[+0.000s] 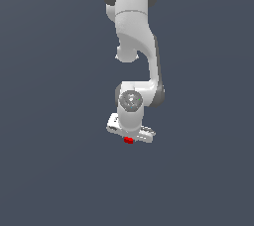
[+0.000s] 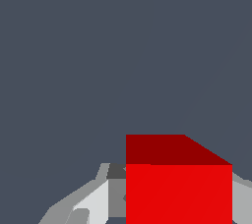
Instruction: Pick up the red cube and move it to a goal position.
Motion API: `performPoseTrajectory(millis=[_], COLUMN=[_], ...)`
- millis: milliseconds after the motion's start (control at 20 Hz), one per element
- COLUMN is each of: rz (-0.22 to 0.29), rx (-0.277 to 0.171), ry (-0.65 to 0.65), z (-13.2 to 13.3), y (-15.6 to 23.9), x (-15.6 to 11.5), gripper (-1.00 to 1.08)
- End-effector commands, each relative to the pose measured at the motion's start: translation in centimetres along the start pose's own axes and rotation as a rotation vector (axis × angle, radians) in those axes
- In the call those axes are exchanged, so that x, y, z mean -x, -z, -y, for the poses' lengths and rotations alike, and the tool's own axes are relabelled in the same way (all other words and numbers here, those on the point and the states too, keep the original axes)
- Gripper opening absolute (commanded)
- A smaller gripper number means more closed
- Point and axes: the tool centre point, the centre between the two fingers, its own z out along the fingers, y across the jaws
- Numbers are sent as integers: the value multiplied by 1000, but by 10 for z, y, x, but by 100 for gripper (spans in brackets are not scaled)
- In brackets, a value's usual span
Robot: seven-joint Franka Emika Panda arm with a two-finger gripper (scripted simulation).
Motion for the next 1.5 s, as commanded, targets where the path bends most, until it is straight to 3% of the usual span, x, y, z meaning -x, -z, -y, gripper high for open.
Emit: performPoseTrajectory(millis=[0, 550, 1450], rz=[-1, -1, -1], rx=[0, -1, -2], ry=[0, 0, -1], z=[-2, -29, -112], y=[3, 43, 167], x=[1, 20, 73], gripper=[-100, -100, -100])
